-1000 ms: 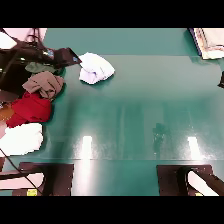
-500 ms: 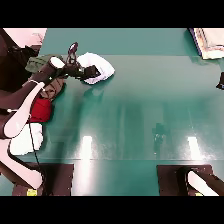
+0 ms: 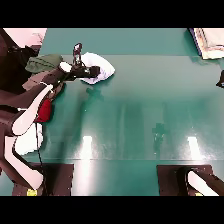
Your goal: Fold the shirts.
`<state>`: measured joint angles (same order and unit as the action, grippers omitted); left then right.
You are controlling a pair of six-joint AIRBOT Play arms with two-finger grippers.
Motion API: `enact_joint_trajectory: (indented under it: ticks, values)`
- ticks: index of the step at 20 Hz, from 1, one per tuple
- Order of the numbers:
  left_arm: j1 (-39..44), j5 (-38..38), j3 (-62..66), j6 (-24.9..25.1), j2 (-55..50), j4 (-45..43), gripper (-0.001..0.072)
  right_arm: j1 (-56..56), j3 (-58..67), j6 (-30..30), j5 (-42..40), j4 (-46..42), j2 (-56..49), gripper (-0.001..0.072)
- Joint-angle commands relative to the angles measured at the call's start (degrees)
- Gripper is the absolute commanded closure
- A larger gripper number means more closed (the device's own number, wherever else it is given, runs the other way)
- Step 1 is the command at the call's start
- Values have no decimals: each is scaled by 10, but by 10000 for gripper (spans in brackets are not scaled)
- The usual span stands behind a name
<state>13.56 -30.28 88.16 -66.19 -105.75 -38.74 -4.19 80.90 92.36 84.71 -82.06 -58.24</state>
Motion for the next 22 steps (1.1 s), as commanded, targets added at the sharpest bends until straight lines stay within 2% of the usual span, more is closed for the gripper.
enact_joint_trajectory:
  ticks: [1,3,6,8,9,13,18,22]
  values:
    - [-2,-67,47,7,1,-1,686,0,0,0,8,0,0,695]
    - [-2,-133,115,9,20,-22,686,0,1,0,7,0,0,695]
    - [-1,-274,245,61,85,-28,686,0,2,0,-16,16,11,694]
    - [2,-403,325,62,136,-26,686,0,2,0,-70,22,35,695]
    - [8,-435,330,62,174,-22,685,0,2,0,-109,33,49,694]
    - [54,-467,322,62,280,-22,685,0,2,0,-237,45,104,694]
    - [112,-488,193,62,301,-29,685,0,2,0,-225,45,129,694]
    - [119,-450,18,62,287,-45,671,0,2,0,-205,45,130,694]
